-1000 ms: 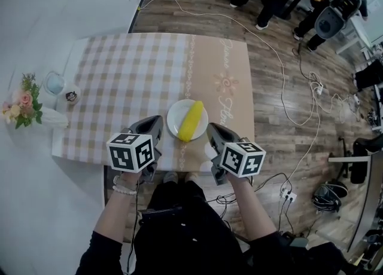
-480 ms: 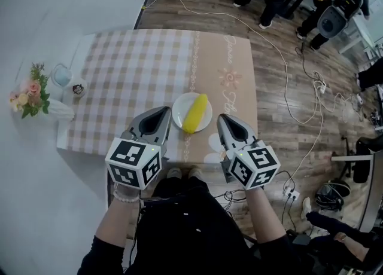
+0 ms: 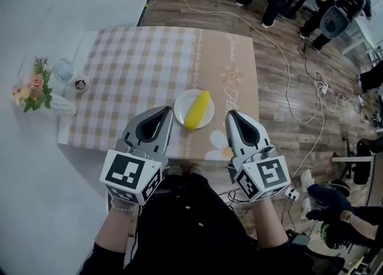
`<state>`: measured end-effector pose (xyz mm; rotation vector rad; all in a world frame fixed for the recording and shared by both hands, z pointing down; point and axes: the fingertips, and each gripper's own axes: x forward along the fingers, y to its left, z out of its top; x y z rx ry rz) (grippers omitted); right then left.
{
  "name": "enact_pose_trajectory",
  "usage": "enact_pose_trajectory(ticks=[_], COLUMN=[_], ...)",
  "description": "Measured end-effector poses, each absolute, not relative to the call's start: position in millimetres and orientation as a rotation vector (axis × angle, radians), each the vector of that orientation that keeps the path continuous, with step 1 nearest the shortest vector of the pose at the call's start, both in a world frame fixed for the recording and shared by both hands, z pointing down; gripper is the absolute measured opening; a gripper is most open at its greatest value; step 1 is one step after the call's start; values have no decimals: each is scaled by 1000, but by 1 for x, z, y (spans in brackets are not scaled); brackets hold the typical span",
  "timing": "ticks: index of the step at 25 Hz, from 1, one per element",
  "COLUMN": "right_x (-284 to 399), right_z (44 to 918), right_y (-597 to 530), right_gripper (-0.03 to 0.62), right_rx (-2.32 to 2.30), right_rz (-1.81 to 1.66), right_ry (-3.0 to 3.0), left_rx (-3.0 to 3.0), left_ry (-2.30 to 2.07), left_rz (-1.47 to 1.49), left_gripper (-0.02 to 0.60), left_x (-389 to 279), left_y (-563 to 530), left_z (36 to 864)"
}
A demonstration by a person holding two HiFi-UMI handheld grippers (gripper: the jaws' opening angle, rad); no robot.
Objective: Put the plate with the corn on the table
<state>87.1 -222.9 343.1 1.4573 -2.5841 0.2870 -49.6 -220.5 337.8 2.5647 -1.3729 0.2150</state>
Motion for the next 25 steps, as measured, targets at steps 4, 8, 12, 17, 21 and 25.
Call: enact_pose_trajectory(ticks=[4, 8, 12, 17, 21, 25], right_x=[84, 83, 85, 83, 82, 84], right_z=[325, 316, 314, 314, 314, 315], right_y=[-222, -223, -224, -226, -228, -232], right_gripper=[43, 43, 43, 43, 43, 41], right_rx=[1458, 1458, 1465, 1452, 1438, 1440], right_rz=[182, 125, 105, 54, 9, -2], right_ry=[-2603, -2612, -2613, -2594, -2581, -2580], left_rx=[2613, 2661, 2640, 2641, 2635, 2644], left_ry=[-1416, -1443, -1436, -1432, -1436, -1447], left_rz=[200, 224, 258, 275, 280, 300], left_gripper=[12, 12, 12, 12, 12, 12], left_x=[-49, -46, -38, -34, -33, -31], left_y=[-219, -218, -214, -215, -217, -219], left_z=[323, 315, 312, 315, 317, 319])
